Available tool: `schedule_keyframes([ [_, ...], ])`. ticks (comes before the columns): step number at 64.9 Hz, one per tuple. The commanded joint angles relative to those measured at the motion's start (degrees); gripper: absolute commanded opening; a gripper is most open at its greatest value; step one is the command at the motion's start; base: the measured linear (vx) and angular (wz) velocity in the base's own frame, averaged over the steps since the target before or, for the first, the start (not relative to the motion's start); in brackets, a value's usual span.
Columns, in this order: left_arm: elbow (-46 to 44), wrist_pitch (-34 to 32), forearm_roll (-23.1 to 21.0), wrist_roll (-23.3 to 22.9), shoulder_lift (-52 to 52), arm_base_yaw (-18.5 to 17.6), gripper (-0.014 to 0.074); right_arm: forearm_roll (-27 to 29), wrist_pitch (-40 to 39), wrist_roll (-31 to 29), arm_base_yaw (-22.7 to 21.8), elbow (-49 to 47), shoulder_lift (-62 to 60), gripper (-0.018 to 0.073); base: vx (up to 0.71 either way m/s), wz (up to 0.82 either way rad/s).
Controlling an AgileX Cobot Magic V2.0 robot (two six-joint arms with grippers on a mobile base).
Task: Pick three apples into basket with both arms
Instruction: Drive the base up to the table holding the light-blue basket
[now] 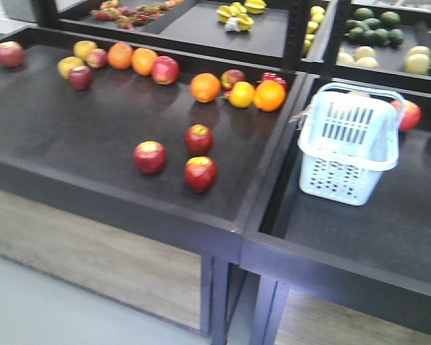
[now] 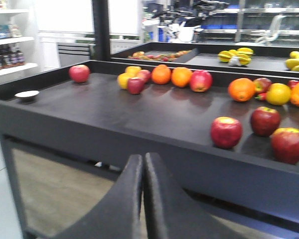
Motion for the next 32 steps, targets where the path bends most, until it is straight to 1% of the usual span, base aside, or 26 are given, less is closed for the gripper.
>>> schedule_keyframes([
  [1,1.3,-4.1,-0.6,-0.1,-0.8,-0.4,-0.0006,-0.3,-4.1,-0.1,-0.4,0.6,-0.6,-0.0004,0.09,-0.30],
  [16,1.3,-4.1,-0.6,-0.1,-0.8,-0.4,-0.0006,-0.3,-4.1,-0.1,-0.4,0.6,-0.6,-0.0004,0.10,-0.29],
  [32,1.3,-4.1,-0.6,-0.1,-0.8,-0.4,-0.0006,-0.3,-4.1,-0.1,-0.4,0.6,-0.6,-0.0004,0.09,-0.18],
])
